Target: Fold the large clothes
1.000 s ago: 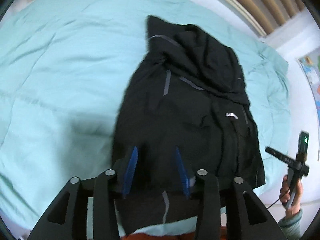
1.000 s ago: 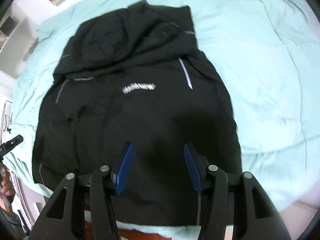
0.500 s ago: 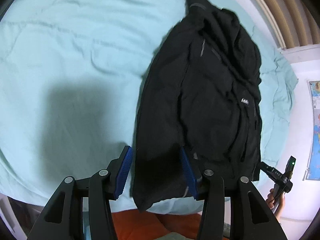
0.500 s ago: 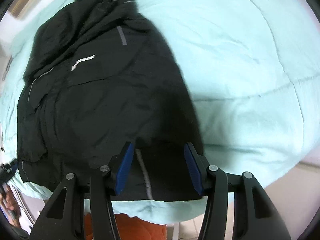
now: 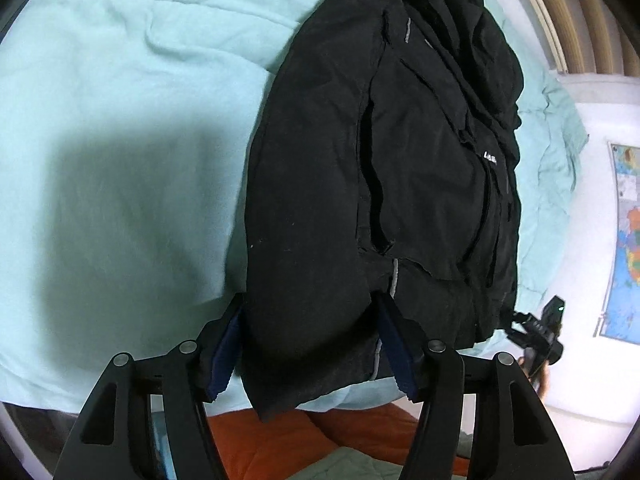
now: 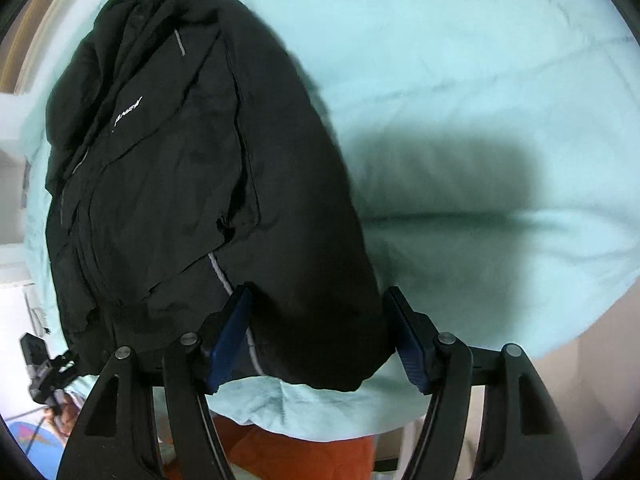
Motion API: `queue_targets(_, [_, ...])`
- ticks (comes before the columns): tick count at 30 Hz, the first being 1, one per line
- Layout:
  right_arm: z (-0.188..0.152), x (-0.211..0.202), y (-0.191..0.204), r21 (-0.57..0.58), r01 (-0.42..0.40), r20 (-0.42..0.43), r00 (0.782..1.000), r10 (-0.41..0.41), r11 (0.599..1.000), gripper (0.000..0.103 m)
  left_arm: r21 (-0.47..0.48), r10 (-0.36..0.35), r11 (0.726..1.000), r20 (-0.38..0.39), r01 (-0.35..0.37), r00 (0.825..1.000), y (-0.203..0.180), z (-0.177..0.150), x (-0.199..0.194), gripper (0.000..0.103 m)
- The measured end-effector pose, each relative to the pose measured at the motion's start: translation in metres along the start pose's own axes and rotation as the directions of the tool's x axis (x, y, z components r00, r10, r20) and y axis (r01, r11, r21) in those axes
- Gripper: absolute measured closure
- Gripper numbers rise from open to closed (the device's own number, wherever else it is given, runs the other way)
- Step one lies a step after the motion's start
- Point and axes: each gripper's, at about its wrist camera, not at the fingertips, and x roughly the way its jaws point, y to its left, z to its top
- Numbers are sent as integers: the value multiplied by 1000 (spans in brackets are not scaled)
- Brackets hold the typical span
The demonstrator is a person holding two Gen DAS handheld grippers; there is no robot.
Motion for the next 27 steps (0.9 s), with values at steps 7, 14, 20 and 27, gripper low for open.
queue_targets(7, [-9,-19,13,-103,34,20,999,-32,994,64,72,-28,997,75,22,997,-17,-8,-18,64])
queue_targets(14, [-11,-26,53,-209,-26,11,1000,29,978,66,125,-166,980,75,156,983,-37,1,-25,68])
queue_targets(20, [-7,-24,63,-216,-2,7,1000,4,976,68,98,-192,978,104,182,976,-41,6,-26,73])
queue_targets(27, [20,-88,79,-211,-40,171,982,77,977,86,164,-249,963,229,215,941,-71,34,-71,87])
